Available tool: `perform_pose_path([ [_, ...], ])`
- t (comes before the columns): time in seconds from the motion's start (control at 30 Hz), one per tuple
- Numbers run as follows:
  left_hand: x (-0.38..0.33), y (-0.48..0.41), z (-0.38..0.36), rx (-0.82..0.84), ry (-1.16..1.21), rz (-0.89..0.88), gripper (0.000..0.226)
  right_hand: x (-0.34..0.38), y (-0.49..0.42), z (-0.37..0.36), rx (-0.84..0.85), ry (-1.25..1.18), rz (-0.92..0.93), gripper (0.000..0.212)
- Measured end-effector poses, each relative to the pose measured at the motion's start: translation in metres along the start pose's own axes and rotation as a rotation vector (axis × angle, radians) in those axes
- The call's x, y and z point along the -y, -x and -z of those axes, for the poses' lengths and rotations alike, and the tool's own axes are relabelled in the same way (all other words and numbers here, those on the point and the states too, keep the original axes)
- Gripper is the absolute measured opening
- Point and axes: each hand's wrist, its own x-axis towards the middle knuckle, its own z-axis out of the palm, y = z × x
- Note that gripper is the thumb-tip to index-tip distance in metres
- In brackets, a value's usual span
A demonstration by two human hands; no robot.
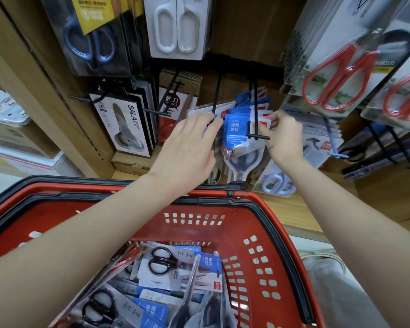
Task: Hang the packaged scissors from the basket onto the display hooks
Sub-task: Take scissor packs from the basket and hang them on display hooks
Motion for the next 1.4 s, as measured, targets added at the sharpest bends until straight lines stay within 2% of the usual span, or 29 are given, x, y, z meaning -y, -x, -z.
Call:
perform_pose_path([
  [0.23, -0.002, 0.001, -0.001, 0.064, -0.015, -0.005, 0.063, 0.006, -0.01, -0.001, 0.054, 0.144, -0.046, 0.034],
  [0.43, -0.006, 0.008, 0.01, 0.106, -0.092, -0.021, 0.064, 0.007, 0.008, 0.012, 0.076, 0.025, -0.045, 0.033],
  [0.6, -0.01, 0.045, 0.026, -0.004, -0.14, -0.105, 0.04, 0.003, 0.053, 0.035, 0.101, 0.098, 0.072, 0.023],
  [0.67, -0.011, 0.071, 0.034, -0.042, -0.16, -0.153, 0.03, 0.007, 0.08, 0.047, 0.046, 0.174, 0.179, 0.018],
  [0.73, -0.011, 0.102, 0.037, -0.032, -0.166, -0.195, 0.029, 0.013, 0.109, 0.055, 0.005, 0.224, 0.303, 0.014],
  [0.83, -0.008, 0.158, 0.024, 0.081, -0.128, -0.2, 0.026, 0.022, 0.156, 0.053, 0.059, 0.227, 0.442, 0.012],
  [0.93, 0.002, 0.209, -0.003, 0.301, -0.07, -0.125, 0.024, 0.028, 0.2, 0.03, 0.245, 0.201, 0.484, 0.016],
  [1.03, 0.013, 0.248, -0.034, 0.517, 0.072, 0.036, 0.029, 0.03, 0.234, -0.004, 0.579, 0.219, 0.394, 0.029],
  [1.13, 0.016, 0.268, -0.061, 0.706, 0.2, 0.186, 0.039, 0.012, 0.254, -0.045, 0.828, 0.214, 0.187, 0.042],
  [1.23, 0.019, 0.267, -0.081, 0.808, 0.259, 0.298, 0.052, -0.007, 0.263, -0.075, 0.944, 0.186, -0.071, 0.051],
  [1.33, 0.023, 0.259, -0.098, 0.784, 0.356, 0.448, 0.059, -0.025, 0.27, -0.099, 0.947, 0.073, -0.416, 0.053],
  [1.4, 0.024, 0.256, -0.111, 0.793, 0.446, 0.577, 0.061, -0.036, 0.277, -0.116, 0.932, 0.024, -0.55, 0.059],
])
